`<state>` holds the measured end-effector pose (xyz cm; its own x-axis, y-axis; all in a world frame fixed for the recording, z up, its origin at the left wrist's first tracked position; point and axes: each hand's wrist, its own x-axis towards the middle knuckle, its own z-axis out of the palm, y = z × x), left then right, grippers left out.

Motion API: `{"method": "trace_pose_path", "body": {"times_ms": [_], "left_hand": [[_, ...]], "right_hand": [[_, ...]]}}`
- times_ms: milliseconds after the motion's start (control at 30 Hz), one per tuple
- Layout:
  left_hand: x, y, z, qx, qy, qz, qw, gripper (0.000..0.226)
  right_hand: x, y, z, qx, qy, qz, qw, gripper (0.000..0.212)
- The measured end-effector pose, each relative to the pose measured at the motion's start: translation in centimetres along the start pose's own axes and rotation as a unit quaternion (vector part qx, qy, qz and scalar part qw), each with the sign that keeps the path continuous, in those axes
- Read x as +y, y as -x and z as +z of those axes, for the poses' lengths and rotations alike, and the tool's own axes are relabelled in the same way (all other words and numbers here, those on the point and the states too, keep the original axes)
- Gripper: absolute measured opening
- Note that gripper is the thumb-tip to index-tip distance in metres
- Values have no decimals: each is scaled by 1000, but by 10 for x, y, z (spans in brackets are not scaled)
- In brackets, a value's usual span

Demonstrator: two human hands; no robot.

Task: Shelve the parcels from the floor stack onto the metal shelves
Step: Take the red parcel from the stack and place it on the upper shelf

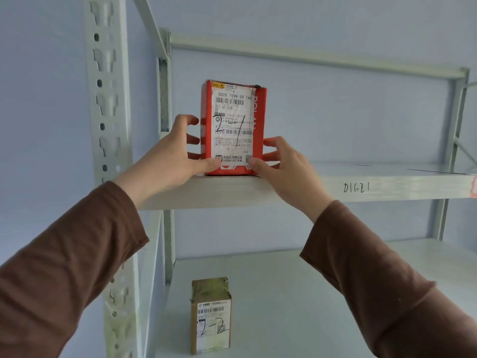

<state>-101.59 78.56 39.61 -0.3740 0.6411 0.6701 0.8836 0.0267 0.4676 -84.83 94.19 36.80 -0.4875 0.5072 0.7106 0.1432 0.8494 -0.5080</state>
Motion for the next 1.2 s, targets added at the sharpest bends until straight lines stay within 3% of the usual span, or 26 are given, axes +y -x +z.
{"method": "trace_pose_path", "body": {"times_ms": [133,400,767,1200], "left_hand": [[0,-2,-3,8,-6,-10,1000,95],[-4,-20,-5,-31,-56,-29,998,87],[-19,-49,7,-52,-21,-74,996,79],[-24,-46,10,-19,-30,-89,995,117]], "right_hand": [[-4,-9,-4,-3,8,2,1000,71],[-5,-35,-1,-62,28,-1,998,60],[4,-75,14,-133,63,29,989,62],[4,-66,13,-91,49,61,993,75]]}}
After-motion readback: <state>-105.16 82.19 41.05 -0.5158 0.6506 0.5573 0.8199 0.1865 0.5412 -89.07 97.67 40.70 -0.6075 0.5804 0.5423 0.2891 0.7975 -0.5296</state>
